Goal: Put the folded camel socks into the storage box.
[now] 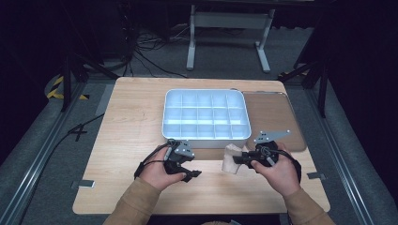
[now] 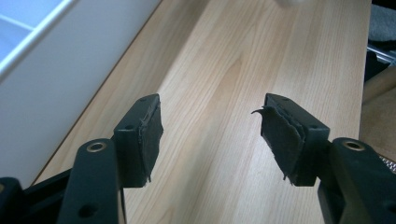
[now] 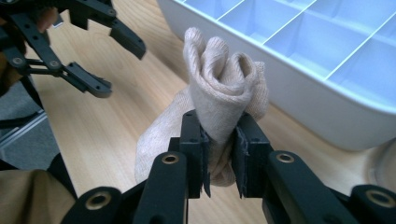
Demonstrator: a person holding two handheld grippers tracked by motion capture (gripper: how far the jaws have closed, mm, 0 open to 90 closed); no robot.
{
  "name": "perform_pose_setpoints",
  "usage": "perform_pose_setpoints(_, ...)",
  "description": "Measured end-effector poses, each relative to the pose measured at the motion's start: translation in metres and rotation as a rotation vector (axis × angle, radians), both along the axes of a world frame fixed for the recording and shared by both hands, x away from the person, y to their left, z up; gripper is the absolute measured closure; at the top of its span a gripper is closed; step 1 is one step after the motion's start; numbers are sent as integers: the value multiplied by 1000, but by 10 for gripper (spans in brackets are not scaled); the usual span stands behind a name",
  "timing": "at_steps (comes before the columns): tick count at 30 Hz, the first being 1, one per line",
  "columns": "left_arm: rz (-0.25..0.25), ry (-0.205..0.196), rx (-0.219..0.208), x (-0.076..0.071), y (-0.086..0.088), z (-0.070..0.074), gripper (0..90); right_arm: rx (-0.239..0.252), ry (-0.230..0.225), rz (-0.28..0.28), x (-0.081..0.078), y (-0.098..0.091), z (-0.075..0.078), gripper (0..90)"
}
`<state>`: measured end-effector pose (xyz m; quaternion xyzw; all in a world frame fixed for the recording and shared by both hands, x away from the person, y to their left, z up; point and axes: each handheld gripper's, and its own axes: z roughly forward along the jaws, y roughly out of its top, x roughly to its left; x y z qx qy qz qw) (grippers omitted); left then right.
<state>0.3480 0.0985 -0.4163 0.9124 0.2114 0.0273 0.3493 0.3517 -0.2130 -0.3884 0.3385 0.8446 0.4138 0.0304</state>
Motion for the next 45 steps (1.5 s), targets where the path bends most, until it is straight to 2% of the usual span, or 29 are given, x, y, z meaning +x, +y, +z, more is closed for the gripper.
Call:
perform_pose_setpoints(3, 18, -5, 10, -1, 9, 3, 391, -19, -10, 4, 7, -2, 9, 761)
perform_pose_setpoints(12, 67, -10, -3, -5, 27, 8, 390, -72, -30, 5, 27, -9, 31, 759)
perform_pose_setpoints(16, 95, -26, -5, -8, 35, 11, 400, -75, -32, 11, 34, -8, 35, 759)
perform_pose_setpoints(24, 153, -25, -21, -11, 52, 15, 400, -98, -35, -8, 51, -13, 44, 757)
perform_pose_setpoints(29, 172, -27, -18, -15, 62, 15, 400, -112, -46, -17, 63, -16, 50, 756)
perform_pose_setpoints(32, 193, -26, -20, -18, 67, 14, 400, -108, -44, -21, 70, -16, 52, 756)
perform_pose_setpoints(42, 239, -37, -22, -28, 84, 16, 398, -96, -35, 3, 91, -15, 54, 751)
perform_pose_setpoints(45, 251, -37, -23, -30, 88, 15, 392, -106, -27, 17, 98, -14, 54, 749)
